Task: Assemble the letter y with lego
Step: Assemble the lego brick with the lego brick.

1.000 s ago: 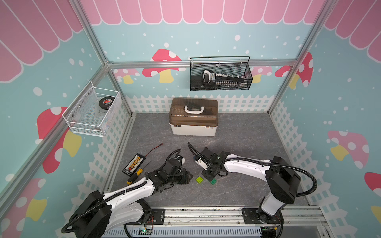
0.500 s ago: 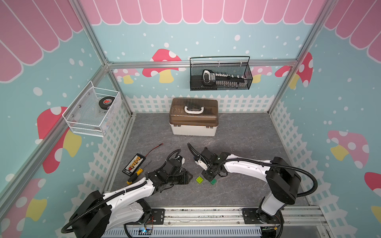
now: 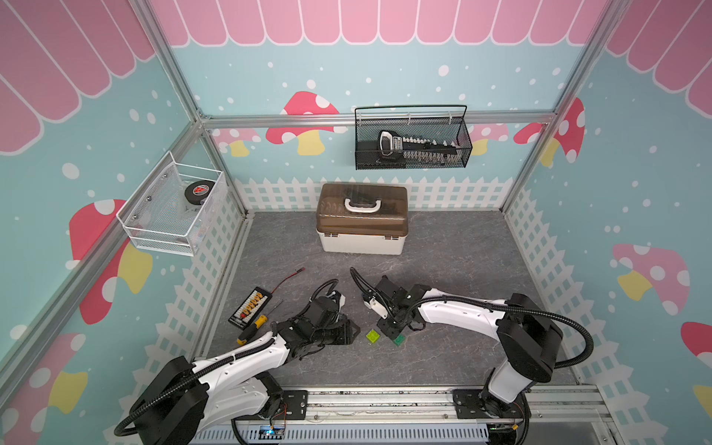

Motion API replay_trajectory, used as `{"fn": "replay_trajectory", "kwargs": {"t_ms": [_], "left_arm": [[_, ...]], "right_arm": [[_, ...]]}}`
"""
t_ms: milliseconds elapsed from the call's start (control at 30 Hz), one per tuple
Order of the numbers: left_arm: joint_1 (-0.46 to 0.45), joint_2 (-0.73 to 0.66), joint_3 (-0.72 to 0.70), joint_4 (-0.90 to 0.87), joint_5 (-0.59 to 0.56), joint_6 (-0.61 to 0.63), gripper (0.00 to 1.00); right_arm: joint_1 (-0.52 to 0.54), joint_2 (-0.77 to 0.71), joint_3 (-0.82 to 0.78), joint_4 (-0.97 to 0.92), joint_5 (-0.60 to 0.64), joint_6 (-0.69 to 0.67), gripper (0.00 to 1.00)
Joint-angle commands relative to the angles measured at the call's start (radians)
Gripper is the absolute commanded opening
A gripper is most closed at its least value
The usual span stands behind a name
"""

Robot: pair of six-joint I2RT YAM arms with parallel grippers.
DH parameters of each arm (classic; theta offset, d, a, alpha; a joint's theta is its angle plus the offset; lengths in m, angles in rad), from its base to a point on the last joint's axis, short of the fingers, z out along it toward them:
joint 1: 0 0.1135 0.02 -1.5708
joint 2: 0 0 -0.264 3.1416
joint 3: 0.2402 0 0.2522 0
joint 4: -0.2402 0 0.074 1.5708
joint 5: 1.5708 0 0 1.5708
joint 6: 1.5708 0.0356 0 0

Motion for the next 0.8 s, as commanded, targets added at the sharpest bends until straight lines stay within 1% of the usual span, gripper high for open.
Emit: {"fn": "replay_trajectory", "kwargs": {"t_ms": [0,367,500,600,767], "left_arm": [[0.007,-0.003,0.013,0.003,-0.016,-0.001,0.55],[0.008,0.006,0.017,0.012,-0.013,0.001,0.55],[0.008,0.005,0.016,0.011,-0.012,0.004,0.54],[0.007,0.005,0.016,0.011,-0.013,0.001,0.55],[0.008,0.007,0.017,0.012,-0.013,0.003,0.55]], "right_arm": [[0.003,0.015,-0.022,-0.002,-0.006,-0.025,0.31],[-0.014,-0.014,-0.015,-0.004,-0.017,-0.023,0.31],[-0.015,0.011,-0.020,-0.008,-0.012,-0.031,0.31],[-0.014,0.017,-0.031,0.004,-0.039,-0.032,0.31],[-0.014,0.035,-0.026,0.001,-0.045,-0.018,0.31]]}}
